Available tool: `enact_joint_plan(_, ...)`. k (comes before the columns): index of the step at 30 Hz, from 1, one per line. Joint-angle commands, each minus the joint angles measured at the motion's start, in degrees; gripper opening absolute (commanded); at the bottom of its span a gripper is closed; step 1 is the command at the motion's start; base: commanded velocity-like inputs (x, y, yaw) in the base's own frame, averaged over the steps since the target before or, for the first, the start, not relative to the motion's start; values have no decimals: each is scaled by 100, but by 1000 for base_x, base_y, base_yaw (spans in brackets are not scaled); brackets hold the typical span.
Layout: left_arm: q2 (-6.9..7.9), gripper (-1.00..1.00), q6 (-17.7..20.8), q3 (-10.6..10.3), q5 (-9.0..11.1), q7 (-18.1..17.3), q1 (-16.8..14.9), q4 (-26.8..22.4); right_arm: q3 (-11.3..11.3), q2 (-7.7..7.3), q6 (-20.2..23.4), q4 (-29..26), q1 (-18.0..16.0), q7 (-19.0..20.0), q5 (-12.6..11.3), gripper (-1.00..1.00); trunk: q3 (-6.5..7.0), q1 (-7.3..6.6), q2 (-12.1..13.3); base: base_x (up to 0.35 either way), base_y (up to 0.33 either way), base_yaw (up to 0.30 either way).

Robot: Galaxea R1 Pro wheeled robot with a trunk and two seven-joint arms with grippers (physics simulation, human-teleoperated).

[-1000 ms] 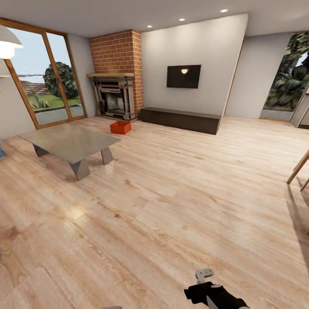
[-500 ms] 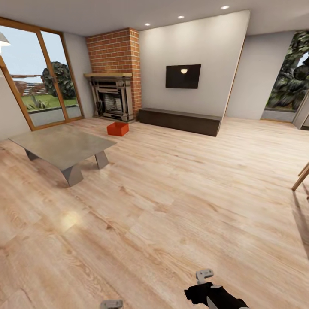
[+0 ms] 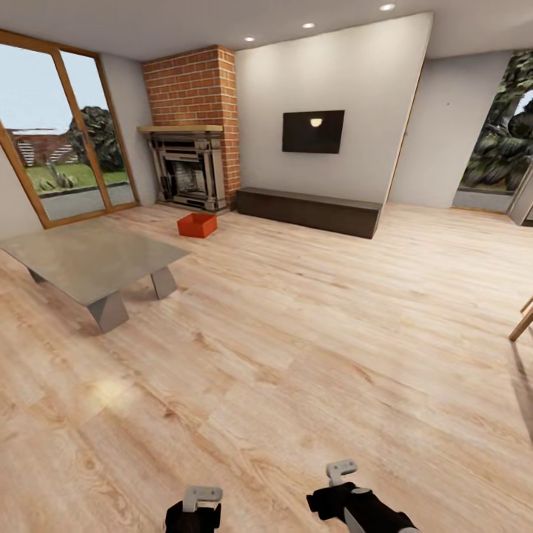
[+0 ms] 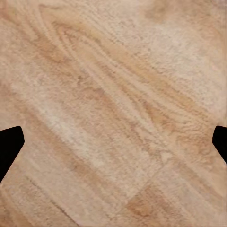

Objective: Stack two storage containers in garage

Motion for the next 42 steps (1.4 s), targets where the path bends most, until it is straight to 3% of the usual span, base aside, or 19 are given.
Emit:
enact_joint_plan(1,6,100,-37,-47,24,50,-7,7,31,41,38,-60,-1,-37,17,100,-5,2,-2,294,-183,0)
enact_joint_plan(6,13,100,-104,-37,49,24,-20,19,44,239,-19,-242,-2,-501,19,100,-5,2,-2,293,-183,0)
enact_joint_plan(10,13,100,-123,-39,42,20,-22,20,30,245,-59,-262,5,-596,19,100,-5,2,-2,292,-195,0)
enact_joint_plan(28,26,100,-205,-35,46,5,-22,22,57,263,-73,-251,22,-562,27,100,-5,2,-2,296,-203,0)
enact_joint_plan(42,31,100,-213,-31,64,2,-22,20,59,263,-81,-253,23,-554,56,100,-5,2,-2,340,-22,0)
